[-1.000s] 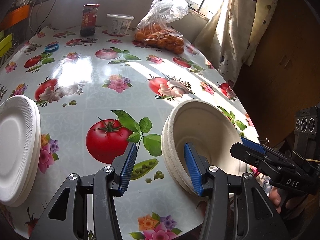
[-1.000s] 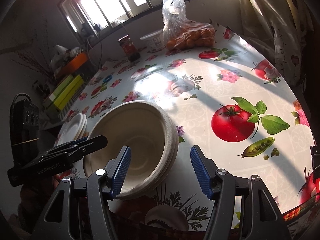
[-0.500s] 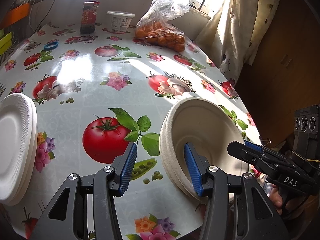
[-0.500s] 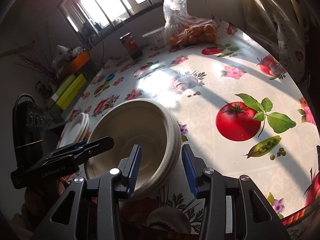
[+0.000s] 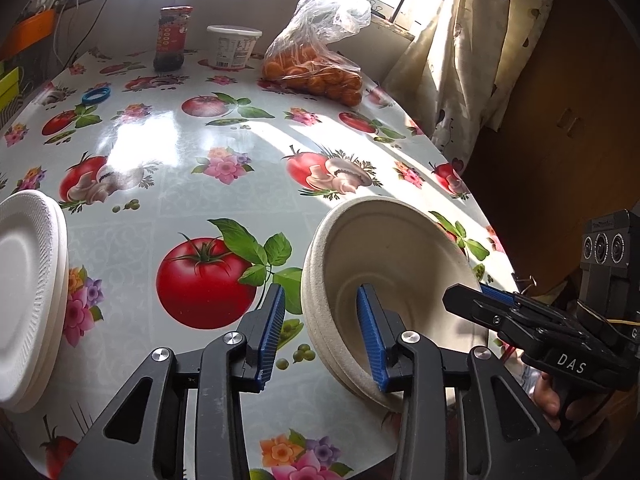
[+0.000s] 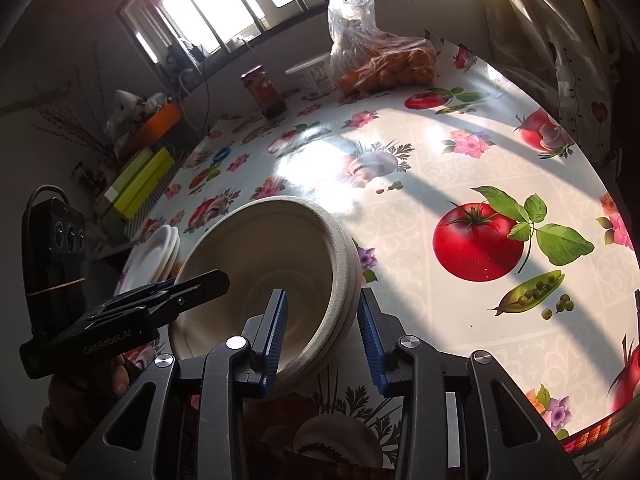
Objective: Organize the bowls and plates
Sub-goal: 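Carry the nested bowls with the left gripper toward the white plate stack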
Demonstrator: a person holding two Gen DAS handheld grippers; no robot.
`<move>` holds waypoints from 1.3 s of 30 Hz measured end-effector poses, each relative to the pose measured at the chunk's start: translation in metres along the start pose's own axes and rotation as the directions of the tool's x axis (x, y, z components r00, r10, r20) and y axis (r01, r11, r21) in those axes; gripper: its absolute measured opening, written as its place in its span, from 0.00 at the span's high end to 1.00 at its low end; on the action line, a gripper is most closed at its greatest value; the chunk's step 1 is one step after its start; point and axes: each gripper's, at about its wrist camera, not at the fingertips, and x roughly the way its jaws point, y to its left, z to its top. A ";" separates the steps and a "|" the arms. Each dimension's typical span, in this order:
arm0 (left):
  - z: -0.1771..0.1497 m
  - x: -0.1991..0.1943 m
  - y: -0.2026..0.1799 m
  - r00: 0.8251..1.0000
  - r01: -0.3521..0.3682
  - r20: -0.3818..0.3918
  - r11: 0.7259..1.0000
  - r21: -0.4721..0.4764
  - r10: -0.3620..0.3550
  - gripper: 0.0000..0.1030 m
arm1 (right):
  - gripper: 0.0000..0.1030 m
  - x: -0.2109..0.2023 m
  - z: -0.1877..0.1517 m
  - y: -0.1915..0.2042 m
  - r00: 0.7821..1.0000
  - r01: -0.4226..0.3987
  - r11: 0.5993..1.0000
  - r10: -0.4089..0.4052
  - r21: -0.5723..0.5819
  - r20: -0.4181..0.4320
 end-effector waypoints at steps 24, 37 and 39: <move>0.001 -0.001 -0.003 1.000 -0.019 0.001 1.000 0.002 0.019 0.67 | 0.76 -0.002 0.000 -0.002 1.000 -0.024 1.000 0.024 0.012 0.010; 0.004 -0.013 0.010 0.999 -0.046 0.012 0.998 -0.050 0.047 0.67 | 0.76 0.004 0.010 0.019 0.999 -0.042 0.999 0.042 -0.012 0.005; 0.004 -0.016 0.013 0.999 -0.049 0.015 0.997 -0.057 0.050 0.67 | 0.76 0.007 0.012 0.022 0.999 -0.044 0.999 0.044 -0.019 0.001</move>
